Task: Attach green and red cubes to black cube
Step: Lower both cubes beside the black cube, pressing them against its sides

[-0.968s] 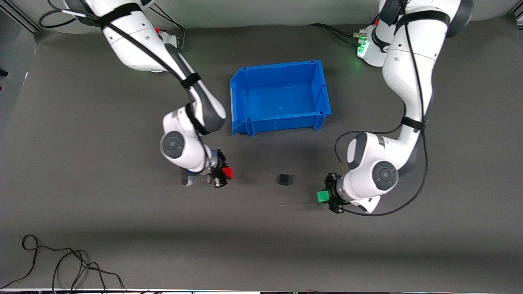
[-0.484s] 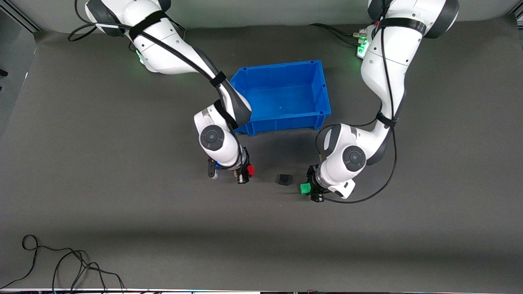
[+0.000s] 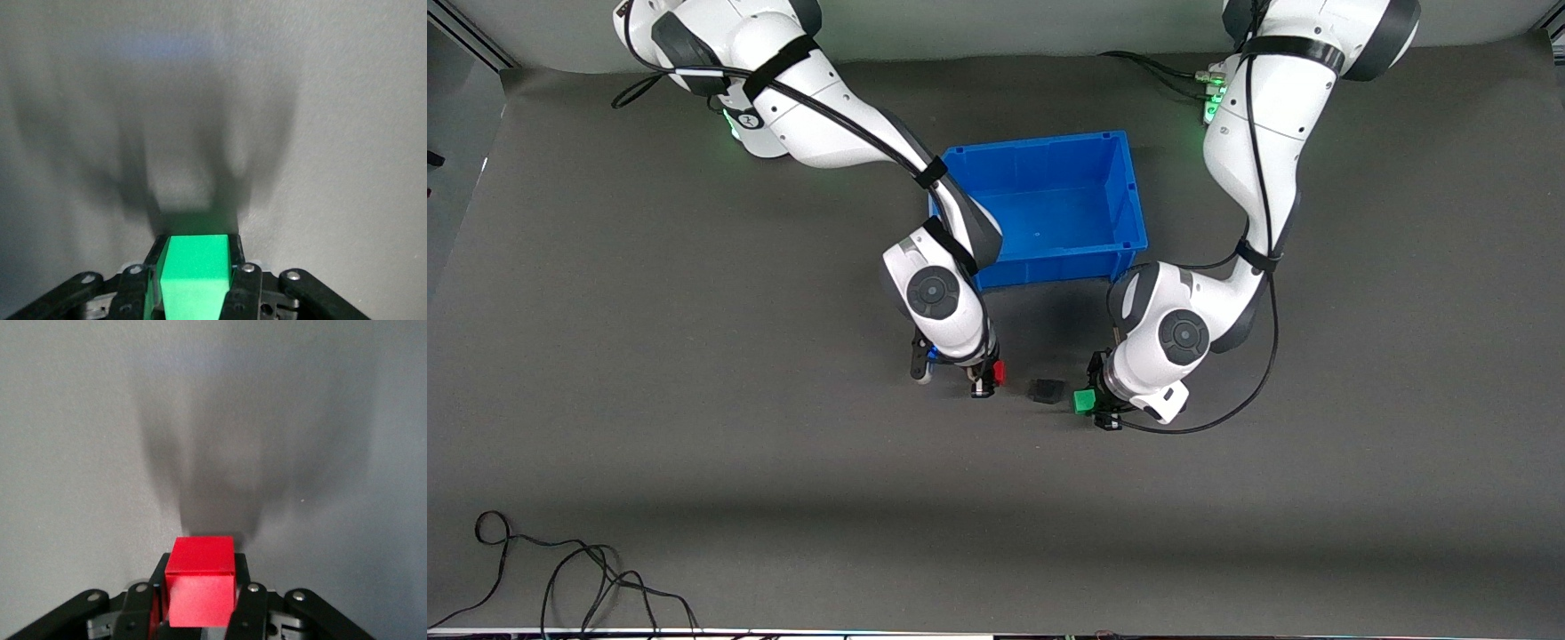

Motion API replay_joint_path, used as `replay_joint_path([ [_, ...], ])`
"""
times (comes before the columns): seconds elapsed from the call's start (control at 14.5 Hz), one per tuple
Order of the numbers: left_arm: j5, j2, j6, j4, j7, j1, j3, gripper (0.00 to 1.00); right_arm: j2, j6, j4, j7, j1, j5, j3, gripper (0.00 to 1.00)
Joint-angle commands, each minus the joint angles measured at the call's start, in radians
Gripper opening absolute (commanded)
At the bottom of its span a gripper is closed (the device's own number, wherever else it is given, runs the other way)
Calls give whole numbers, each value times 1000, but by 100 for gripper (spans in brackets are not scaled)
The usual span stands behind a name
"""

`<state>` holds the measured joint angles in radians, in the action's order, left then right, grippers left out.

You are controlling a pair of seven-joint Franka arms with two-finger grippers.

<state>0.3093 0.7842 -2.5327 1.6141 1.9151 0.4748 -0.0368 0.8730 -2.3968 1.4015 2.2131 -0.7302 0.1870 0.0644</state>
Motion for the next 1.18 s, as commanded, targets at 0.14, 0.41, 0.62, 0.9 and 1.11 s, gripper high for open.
replay_joint_path([
  [0.14, 13, -39, -12, 43, 4, 27, 11, 0, 64, -19, -96, 154, -20, -24, 14, 30],
  [0.41, 14, -40, -18, 41, 15, 37, 11, 0, 115, -21, -180, 220, -21, -24, 14, 30],
  [0.62, 14, -40, -20, 41, 18, 45, 11, 0, 144, -21, -226, 235, -21, -24, 14, 30],
  [0.9, 16, -46, -23, 41, 18, 51, 11, 0, 158, -22, -242, 237, -37, -24, 14, 30],
  [1.11, 16, -45, -23, 41, 16, 53, 11, 0, 159, -24, -236, 229, -49, -35, 12, 30],
])
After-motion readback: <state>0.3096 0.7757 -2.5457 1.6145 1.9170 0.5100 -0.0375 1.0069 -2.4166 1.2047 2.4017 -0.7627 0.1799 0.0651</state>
